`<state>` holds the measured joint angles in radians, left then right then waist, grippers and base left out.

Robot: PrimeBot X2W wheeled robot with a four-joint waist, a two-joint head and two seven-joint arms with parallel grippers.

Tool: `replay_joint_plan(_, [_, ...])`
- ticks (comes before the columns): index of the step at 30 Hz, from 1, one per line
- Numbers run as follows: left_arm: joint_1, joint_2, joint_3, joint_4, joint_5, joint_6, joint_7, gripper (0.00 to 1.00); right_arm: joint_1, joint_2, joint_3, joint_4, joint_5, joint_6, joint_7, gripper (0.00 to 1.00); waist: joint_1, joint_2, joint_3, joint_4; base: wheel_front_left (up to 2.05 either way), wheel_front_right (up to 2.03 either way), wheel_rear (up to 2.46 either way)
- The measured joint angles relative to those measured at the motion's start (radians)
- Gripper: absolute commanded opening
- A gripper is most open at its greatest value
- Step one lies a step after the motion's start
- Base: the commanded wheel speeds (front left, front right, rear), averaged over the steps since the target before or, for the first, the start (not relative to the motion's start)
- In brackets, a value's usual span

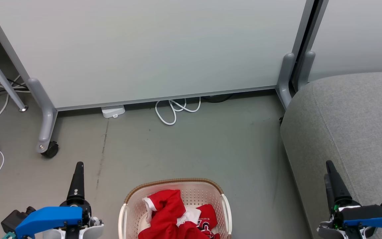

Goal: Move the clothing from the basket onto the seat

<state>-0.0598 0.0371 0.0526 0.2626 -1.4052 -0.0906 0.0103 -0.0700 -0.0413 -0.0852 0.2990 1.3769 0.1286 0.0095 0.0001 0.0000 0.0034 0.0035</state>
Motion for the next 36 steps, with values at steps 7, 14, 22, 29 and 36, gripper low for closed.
replay_joint_plan(7, [-0.001,0.002,-0.021,-0.016,0.160,0.012,-0.027,1.00,-0.005,0.000,0.001,-0.007,-0.155,0.000,-0.027,1.00,0.0000,0.0000,0.002,0.002,0.00,0.00,0.00])
replay_joint_plan(14, [-0.003,0.002,-0.040,-0.018,0.328,0.021,-0.053,1.00,-0.007,0.000,0.009,-0.016,-0.333,0.000,-0.053,1.00,0.0000,0.0000,0.004,0.005,0.00,0.00,0.00])
replay_joint_plan(22, [-0.007,0.009,-0.072,-0.017,0.517,0.021,-0.080,1.00,-0.010,0.000,0.016,-0.022,-0.507,0.000,-0.080,1.00,0.0000,0.0000,0.004,0.010,0.00,0.00,0.00])
replay_joint_plan(29, [-0.014,0.015,-0.098,-0.009,0.641,0.021,-0.102,1.00,-0.010,-0.001,0.023,-0.026,-0.621,0.000,-0.101,1.00,-0.0001,0.0000,0.001,0.013,0.00,0.00,0.00])
replay_joint_plan(36, [-0.019,0.024,-0.125,0.000,0.749,0.020,-0.123,1.00,-0.010,-0.001,0.028,-0.025,-0.716,0.000,-0.123,1.00,0.0000,0.0000,-0.002,0.014,0.00,0.00,0.00])
